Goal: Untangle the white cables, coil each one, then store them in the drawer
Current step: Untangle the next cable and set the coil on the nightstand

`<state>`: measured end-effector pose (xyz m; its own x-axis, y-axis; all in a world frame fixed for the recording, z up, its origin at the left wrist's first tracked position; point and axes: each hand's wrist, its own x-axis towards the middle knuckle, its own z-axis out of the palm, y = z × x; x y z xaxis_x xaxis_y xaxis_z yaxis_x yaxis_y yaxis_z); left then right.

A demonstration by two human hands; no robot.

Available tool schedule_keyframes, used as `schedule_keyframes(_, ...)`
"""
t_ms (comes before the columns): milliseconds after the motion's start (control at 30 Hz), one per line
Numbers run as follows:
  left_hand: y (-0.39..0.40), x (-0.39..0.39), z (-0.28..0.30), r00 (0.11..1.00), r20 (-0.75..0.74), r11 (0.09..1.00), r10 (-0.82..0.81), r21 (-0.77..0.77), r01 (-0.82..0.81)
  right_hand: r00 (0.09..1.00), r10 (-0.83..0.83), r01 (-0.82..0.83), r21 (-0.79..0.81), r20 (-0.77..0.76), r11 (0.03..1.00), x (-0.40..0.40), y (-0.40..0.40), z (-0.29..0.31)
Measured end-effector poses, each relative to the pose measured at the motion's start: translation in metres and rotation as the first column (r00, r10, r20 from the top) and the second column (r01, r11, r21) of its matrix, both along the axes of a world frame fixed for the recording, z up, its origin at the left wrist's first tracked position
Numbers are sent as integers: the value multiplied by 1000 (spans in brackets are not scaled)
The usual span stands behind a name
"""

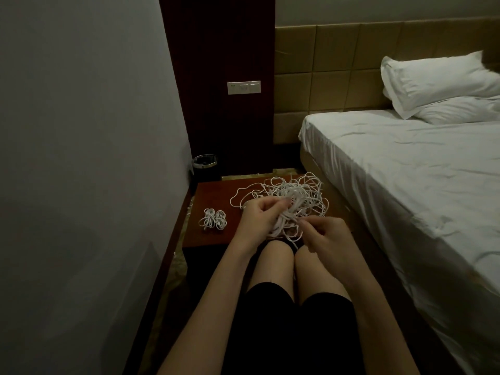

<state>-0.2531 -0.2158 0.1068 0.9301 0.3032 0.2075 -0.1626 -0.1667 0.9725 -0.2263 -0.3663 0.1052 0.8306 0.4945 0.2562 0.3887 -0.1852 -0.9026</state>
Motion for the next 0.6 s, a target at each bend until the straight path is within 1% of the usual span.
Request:
schedule_keyframes(67, 4, -1, -1, 999, -1, 999, 37, -25, -37, 1000, -10, 10, 103, 1, 995, -1, -7, 10)
schedule_keyframes(167, 4, -3, 0, 996, 27, 996, 84, -8, -83, 998, 55, -52, 263, -4, 963, -6, -14, 21)
schedule_keyframes(267, 1, -3, 1, 993, 61, 994, 102, 31, -104, 983, 183, -159, 365, -32, 917, -12, -10, 22)
schedule_keyframes(333, 1, -2, 1, 990, 68, 991, 120, 47, -123, 982, 187, -157, 407, -34, 900, -12, -8, 20)
schedule_keyframes(400, 1, -1, 0, 985, 84, 982, 154, 93, -162, 992, 116, -90, 410, -40, 907, -9, -6, 15)
schedule_keyframes(467, -1, -2, -1, 979, 101, 974, 176, 128, -188, 997, 56, -36, 363, -46, 931, -6, -4, 10)
schedule_keyframes(600, -7, -5, -2, 976, 113, 952, 188, 223, -209, 1000, 7, -1, 246, -23, 969, -4, 2, 1)
